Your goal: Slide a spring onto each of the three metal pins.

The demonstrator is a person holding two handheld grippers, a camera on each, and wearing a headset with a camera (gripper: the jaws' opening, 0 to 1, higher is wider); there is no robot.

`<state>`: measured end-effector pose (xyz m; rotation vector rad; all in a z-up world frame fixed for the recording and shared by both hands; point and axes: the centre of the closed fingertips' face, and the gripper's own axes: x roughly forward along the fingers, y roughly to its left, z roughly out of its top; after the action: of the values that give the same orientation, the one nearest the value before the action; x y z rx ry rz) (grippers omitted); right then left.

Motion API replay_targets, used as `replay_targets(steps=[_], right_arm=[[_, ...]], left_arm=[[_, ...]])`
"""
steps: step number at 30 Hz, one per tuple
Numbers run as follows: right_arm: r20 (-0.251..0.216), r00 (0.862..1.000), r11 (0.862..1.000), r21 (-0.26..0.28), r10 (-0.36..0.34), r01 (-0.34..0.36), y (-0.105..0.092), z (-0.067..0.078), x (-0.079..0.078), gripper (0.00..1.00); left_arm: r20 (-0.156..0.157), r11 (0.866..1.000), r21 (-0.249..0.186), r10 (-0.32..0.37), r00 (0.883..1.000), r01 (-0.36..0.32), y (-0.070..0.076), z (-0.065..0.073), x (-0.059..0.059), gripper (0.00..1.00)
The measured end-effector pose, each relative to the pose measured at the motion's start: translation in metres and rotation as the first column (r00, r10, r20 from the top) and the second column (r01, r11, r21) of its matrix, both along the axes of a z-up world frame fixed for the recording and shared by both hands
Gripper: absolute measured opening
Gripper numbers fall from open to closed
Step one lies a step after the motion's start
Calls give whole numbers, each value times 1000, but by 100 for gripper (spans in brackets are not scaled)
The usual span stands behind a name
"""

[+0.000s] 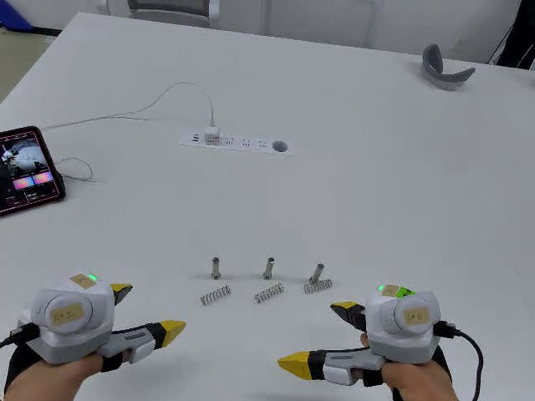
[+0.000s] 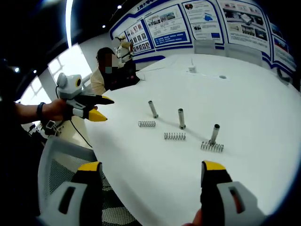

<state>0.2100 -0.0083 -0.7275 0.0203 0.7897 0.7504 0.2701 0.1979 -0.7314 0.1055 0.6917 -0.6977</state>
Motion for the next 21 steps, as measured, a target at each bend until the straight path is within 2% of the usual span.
replay_targets(steps=[5,12,18,21], right_arm=[[1,1000,1000,-15,11,-11,-1,-1,-2,88],[-2,1000,1000,-22,16,-16,-2,-2,-5,88],[-6,1000,1000,-21,12,-12,-4,-2,-7,87],[-8,1000,1000,-21,9,-9,-5,-3,-8,87]], left_arm=[[5,997,38,-64,998,64,-11,-2,-1,68],[6,981,104,-165,986,163,-24,-11,-1,66],[7,969,129,-215,977,212,-34,-13,3,64],[4,967,126,-224,975,222,-38,-14,6,62]])
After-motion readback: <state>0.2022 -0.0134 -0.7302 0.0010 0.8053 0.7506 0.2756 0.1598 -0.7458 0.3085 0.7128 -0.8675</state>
